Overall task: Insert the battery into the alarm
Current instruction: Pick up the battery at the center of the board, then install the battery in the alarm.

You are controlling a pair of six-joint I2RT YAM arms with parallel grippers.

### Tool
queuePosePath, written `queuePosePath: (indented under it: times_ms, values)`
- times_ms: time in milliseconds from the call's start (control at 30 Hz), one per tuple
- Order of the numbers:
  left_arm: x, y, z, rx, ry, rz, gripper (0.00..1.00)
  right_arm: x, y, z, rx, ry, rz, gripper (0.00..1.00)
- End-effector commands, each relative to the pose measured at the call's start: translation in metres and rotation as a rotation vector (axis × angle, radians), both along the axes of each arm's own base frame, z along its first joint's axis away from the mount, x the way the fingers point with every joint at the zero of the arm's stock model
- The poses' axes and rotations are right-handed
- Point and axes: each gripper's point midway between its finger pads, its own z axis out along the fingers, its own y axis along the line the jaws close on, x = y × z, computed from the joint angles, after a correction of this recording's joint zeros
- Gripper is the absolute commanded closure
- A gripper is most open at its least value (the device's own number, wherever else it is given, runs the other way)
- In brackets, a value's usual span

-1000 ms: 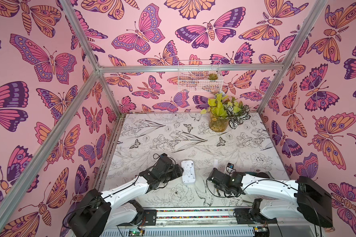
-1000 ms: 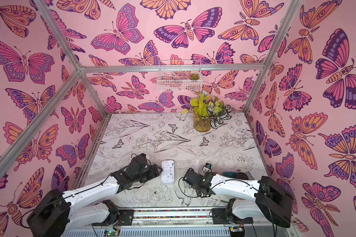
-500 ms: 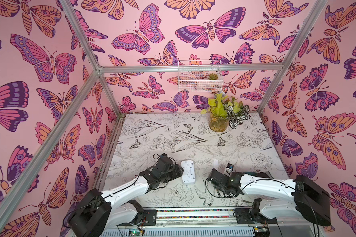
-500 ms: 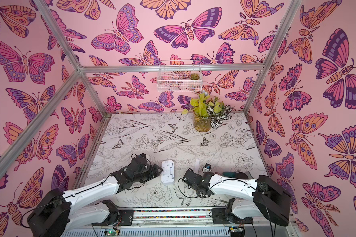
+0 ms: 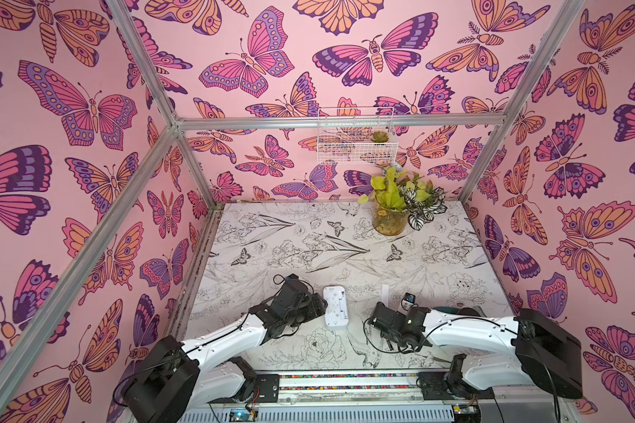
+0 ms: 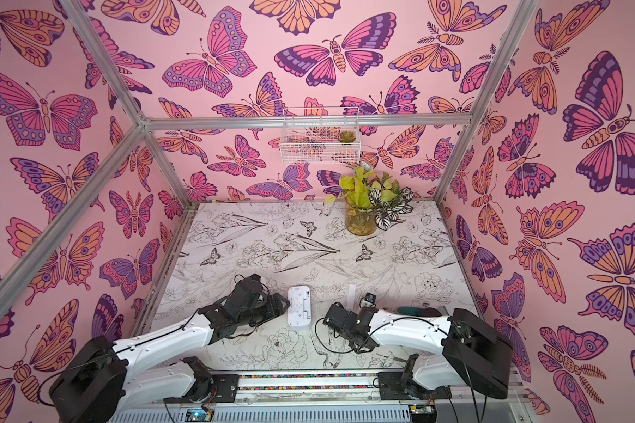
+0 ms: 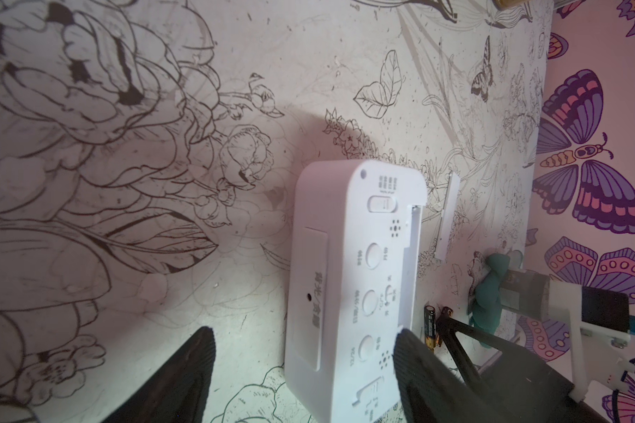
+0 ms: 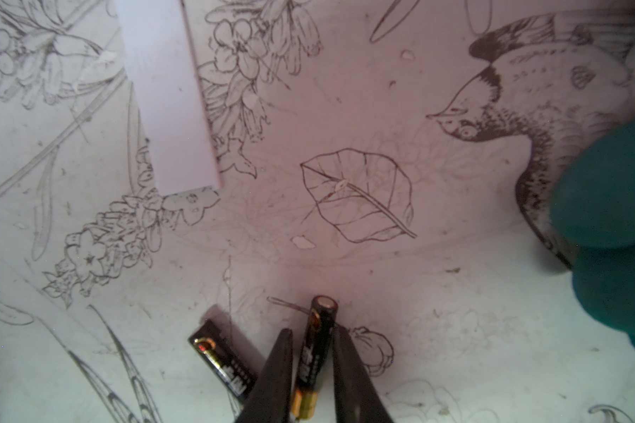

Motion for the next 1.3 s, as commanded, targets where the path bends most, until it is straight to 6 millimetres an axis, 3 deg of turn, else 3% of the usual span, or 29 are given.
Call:
queuePosePath:
  times_ms: [0, 167, 367, 567, 767, 1000, 1267]
  values:
    - [-0.003, 0.007, -0.009, 0.033, 0.017, 0.011, 0.21, -0.001, -0.003, -0.002, -0.032, 0.007, -0.002, 0.81]
    - [-0.002, 0.007, -0.007, 0.031, 0.012, 0.011, 0.21, 0.001, -0.003, 0.000, -0.030, -0.011, 0.022, 0.86]
    - [-0.002, 0.007, -0.004, 0.025, 0.000, 0.007, 0.21, 0.021, -0.002, 0.030, -0.029, -0.143, 0.125, 0.98]
    - [0.000, 0.005, 0.002, 0.020, -0.019, -0.006, 0.21, 0.041, 0.033, 0.085, 0.105, -0.347, 0.395, 1.00]
    - [-0.002, -0.003, 0.005, -0.003, -0.022, -0.048, 0.21, 0.032, 0.088, 0.131, 0.386, -0.440, 0.643, 1.00]
    - [-0.002, -0.009, 0.004, -0.017, -0.024, -0.074, 0.23, 0.033, 0.127, 0.121, 0.411, -0.313, 0.723, 1.00]
    - [-0.003, -0.013, -0.001, -0.020, -0.013, -0.104, 0.23, 0.048, 0.149, 0.096, 0.405, -0.219, 0.637, 1.00]
